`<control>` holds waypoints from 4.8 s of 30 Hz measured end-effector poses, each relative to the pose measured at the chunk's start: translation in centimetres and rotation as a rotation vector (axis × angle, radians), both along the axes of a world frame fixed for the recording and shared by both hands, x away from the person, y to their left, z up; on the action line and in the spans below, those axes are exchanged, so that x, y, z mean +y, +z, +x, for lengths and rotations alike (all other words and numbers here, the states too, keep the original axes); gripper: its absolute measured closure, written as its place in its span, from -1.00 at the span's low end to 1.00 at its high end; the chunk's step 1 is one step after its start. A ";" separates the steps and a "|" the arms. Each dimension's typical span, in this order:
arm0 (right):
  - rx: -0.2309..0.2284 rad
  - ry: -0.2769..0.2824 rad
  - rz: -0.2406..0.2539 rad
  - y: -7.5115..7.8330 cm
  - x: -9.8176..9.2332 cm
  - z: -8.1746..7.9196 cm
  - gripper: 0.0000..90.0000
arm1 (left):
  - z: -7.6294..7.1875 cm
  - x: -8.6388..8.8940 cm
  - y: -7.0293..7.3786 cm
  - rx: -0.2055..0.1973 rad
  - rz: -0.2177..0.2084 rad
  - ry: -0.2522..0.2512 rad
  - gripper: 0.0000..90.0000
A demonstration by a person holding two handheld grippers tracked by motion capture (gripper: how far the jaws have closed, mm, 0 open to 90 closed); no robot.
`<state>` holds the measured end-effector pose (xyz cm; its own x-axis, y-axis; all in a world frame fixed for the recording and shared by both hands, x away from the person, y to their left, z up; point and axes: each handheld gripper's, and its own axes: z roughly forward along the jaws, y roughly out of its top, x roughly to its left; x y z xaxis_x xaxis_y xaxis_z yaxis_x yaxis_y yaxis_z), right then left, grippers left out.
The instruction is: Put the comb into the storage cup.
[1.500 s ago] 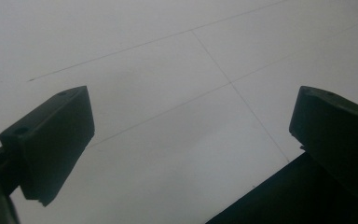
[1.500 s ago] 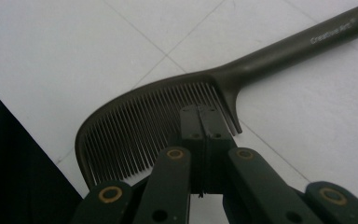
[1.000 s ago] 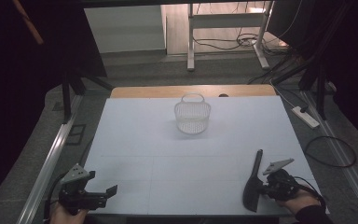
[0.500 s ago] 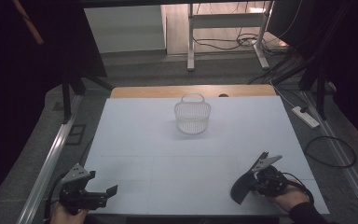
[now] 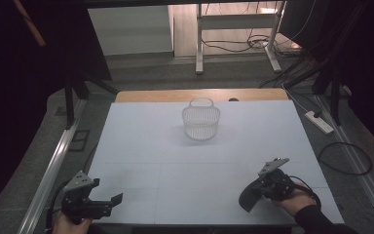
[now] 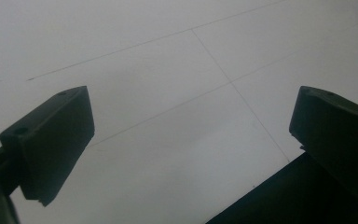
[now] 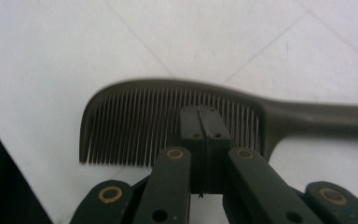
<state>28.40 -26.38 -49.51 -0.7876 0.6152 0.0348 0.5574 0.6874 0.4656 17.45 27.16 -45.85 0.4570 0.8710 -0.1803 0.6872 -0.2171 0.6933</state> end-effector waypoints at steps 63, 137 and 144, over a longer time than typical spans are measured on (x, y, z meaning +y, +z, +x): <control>-0.077 -0.031 0.001 -1.2 6.4 7.0 0.99 | 0.3 0.0 0.0 0.008 -0.006 -0.003 -0.98; -0.115 -0.230 0.040 4.3 -1.3 5.8 -1.00 | 0.0 0.2 0.0 -0.031 -0.020 -0.005 -0.99; -0.107 -0.249 0.015 4.7 -1.7 6.2 -1.00 | 0.1 0.1 0.0 -0.024 -0.016 -0.007 -0.99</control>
